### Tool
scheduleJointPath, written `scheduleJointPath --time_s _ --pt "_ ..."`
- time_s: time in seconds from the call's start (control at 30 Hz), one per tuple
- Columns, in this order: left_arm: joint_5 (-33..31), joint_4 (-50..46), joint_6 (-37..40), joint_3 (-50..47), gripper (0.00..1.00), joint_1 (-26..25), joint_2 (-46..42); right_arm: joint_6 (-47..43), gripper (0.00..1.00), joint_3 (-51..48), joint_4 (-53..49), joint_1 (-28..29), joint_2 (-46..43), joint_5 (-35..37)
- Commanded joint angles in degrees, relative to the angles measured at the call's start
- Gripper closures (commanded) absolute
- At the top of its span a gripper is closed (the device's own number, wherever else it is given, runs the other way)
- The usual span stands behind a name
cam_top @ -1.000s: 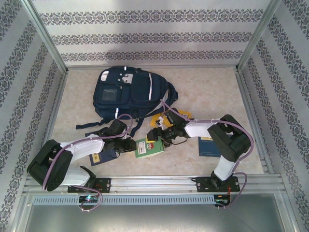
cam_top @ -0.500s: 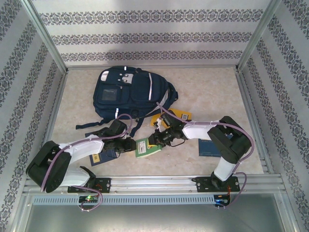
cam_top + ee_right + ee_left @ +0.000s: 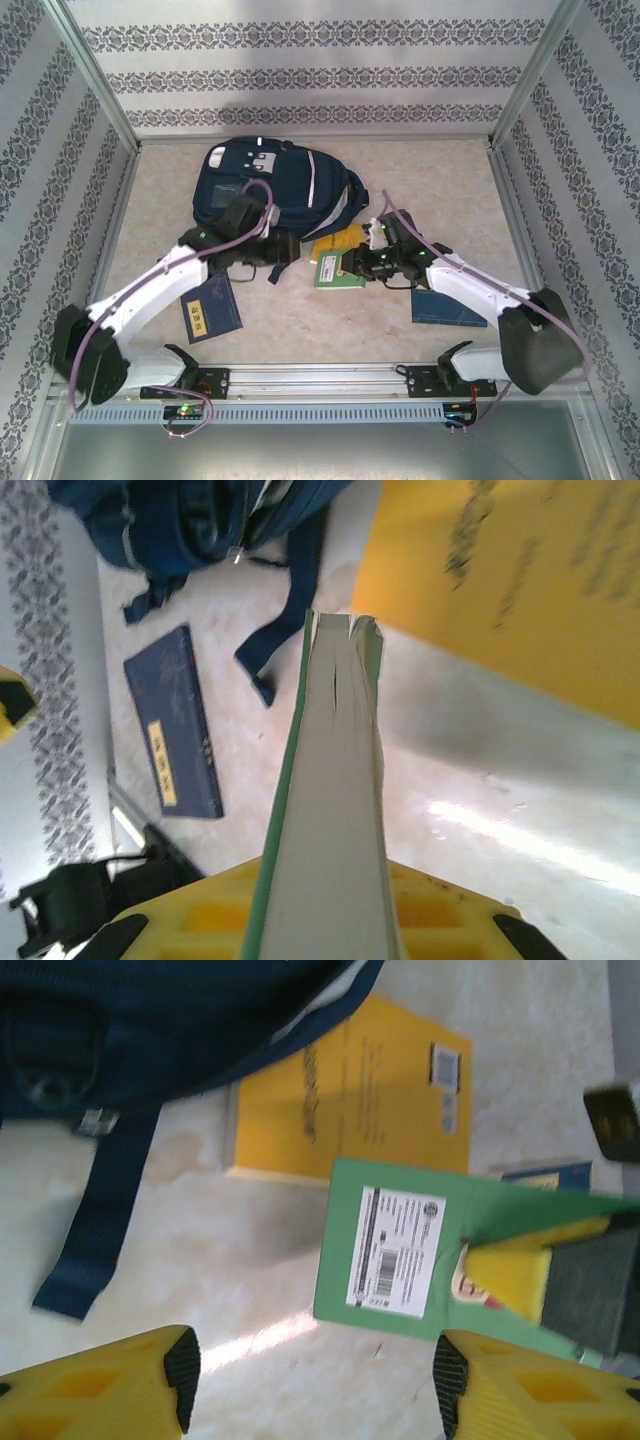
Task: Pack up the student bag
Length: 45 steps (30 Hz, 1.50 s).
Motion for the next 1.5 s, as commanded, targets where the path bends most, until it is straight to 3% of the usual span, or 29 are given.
scheduleJointPath --time_s 0.0,0.3,0.6,0.93,1.2,1.33,1.47 --pt "-0.2 -5.3 3.42 11.22 0.34 1.79 9.46 -2.73 0.96 -1.46 -1.98 -0.44 -2.94 8.66" --pt "-1.73 -15.07 6.56 48.31 0.37 7.54 39.91 -1.92 0.98 -10.29 10.74 -2.05 -6.36 10.04" --pt "-3.85 -22.6 8.73 74.93 0.41 9.38 59.31 2.58 1.0 -14.65 21.09 -8.77 -1.62 0.52" --pt "2.92 -18.71 6.1 76.24 0.59 9.54 64.56 4.23 1.0 -15.71 25.19 -10.81 1.08 -2.7" --pt "7.8 -16.49 4.89 76.11 1.0 9.53 65.03 4.47 1.0 -16.11 25.3 -11.26 0.79 -2.76" --pt "8.7 -17.61 5.28 74.85 1.0 9.5 62.59 3.36 1.0 -15.11 20.88 -11.19 -3.3 -1.17" --pt "6.89 -19.24 7.13 72.42 1.0 10.21 55.56 0.23 1.0 -12.54 10.94 -7.9 -14.34 6.68"
